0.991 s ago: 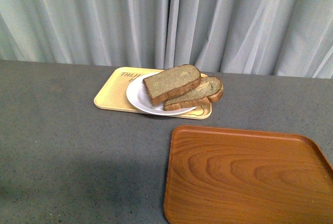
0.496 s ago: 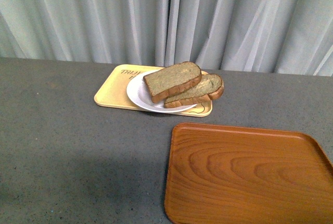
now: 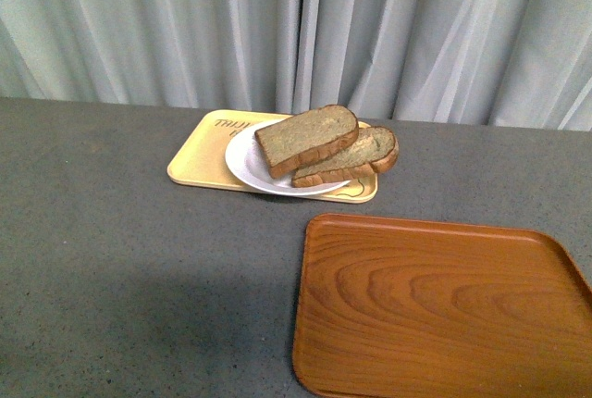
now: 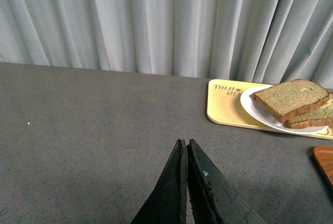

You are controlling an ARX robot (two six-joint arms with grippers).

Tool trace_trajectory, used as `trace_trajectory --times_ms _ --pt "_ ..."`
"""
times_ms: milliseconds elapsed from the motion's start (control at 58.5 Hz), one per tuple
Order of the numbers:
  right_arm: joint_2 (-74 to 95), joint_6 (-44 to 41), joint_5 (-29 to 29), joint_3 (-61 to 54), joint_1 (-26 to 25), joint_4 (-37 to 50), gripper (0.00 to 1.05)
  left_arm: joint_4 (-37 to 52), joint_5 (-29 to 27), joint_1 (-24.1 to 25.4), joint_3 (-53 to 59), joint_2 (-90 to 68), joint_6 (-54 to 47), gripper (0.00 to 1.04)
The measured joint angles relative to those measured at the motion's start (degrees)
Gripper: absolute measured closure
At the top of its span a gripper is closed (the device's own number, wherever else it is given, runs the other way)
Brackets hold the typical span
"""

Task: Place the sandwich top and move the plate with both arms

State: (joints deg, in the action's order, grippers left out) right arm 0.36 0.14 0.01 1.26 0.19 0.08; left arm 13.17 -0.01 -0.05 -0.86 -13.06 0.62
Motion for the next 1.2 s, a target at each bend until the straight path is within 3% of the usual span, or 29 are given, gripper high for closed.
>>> trace_trajectory --times_ms 205,325,581,974,1077,1197 --pt "0.0 0.0 0.0 0.0 0.0 0.0 1.03 -2.9 0.0 0.0 0.0 2.9 0.0 1.03" --pt "0.0 0.0 0.0 0.0 0.0 0.0 1.03 -12.6 0.0 0.0 0.0 11.0 0.0 1.03" --pt "-0.1 0.0 0.0 0.0 0.0 0.0 1.02 -13.2 0.0 0.0 0.0 12.1 0.0 1.03" --pt "-0.1 0.0 0.0 0.0 0.0 0.0 0.32 -13.2 0.0 0.0 0.0 12.2 0.0 0.34" --pt "-0.1 0.0 0.0 0.0 0.0 0.0 0.09 -13.2 0.0 0.0 0.0 12.2 0.0 0.09" --pt "-0.1 0.0 0.0 0.0 0.0 0.0 0.09 -13.2 0.0 0.0 0.0 12.2 -0.2 0.09"
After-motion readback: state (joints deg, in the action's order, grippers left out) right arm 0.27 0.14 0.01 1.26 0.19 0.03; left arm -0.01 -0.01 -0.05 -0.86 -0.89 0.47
